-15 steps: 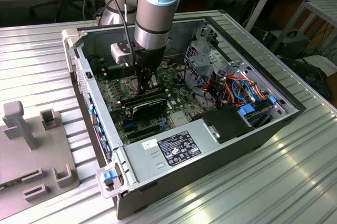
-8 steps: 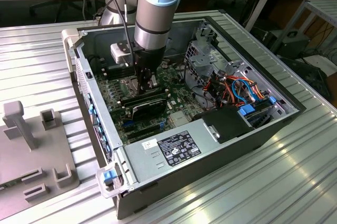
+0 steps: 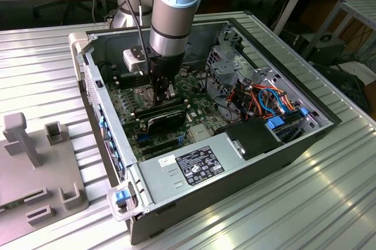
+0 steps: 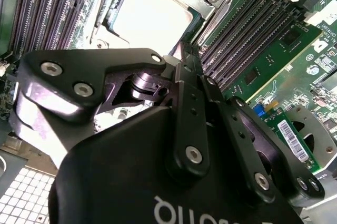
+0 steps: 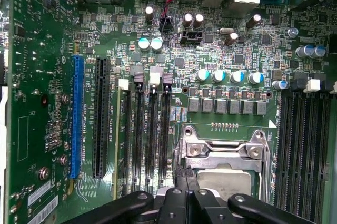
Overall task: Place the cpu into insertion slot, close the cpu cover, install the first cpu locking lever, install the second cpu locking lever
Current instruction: 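Install the second cpu locking lever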
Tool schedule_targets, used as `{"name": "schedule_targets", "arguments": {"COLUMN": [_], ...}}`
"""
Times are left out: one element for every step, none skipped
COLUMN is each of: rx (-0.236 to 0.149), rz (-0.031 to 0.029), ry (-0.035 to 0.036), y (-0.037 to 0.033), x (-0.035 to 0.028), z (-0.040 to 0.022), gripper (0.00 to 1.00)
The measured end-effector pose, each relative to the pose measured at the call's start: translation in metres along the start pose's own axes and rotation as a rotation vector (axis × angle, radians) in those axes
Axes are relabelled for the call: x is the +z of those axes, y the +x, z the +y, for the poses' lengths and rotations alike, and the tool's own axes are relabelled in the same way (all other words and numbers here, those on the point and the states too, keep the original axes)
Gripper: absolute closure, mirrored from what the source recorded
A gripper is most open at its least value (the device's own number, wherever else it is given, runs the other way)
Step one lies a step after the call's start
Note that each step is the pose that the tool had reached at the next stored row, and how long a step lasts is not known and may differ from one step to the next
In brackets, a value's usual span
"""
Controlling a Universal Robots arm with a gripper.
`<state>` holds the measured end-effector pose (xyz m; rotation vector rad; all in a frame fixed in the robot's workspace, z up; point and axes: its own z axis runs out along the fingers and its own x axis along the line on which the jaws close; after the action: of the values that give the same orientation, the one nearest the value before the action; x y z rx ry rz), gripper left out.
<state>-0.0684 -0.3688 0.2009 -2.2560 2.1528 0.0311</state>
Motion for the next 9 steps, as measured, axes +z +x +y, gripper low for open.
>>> {"name": "schedule_targets", "arguments": {"rx": [0.0,0.0,0.0,0.0,0.0,0.0,0.0,0.0,0.0], "rz": [-0.0011,-0.003,-0.0056,-0.0066,-0.0085,-0.0096,-0.0101,-0.0105,-0.011], "ry": [0.0002,-0.0003,-0.0007,-0.0016,-0.0012,-0.0008,-0.0007,-0.0005,-0.0001], "y": [0.0,0.0003,0.0007,0.0005,0.0011,0.0012,0.0012,0.0012,0.0013], "x": [0.0004,0.0007,0.0014,0.0016,0.0016,0.0013,0.0007,0.0004,-0.0002], "z": [0.0,0.0002,0.0003,0.0003,0.0007,0.0006,0.0006,0.0005,0.0005], "gripper": [0.89,0.89,0.89,0.89,0.89,0.89,0.89,0.89,0.89]}}
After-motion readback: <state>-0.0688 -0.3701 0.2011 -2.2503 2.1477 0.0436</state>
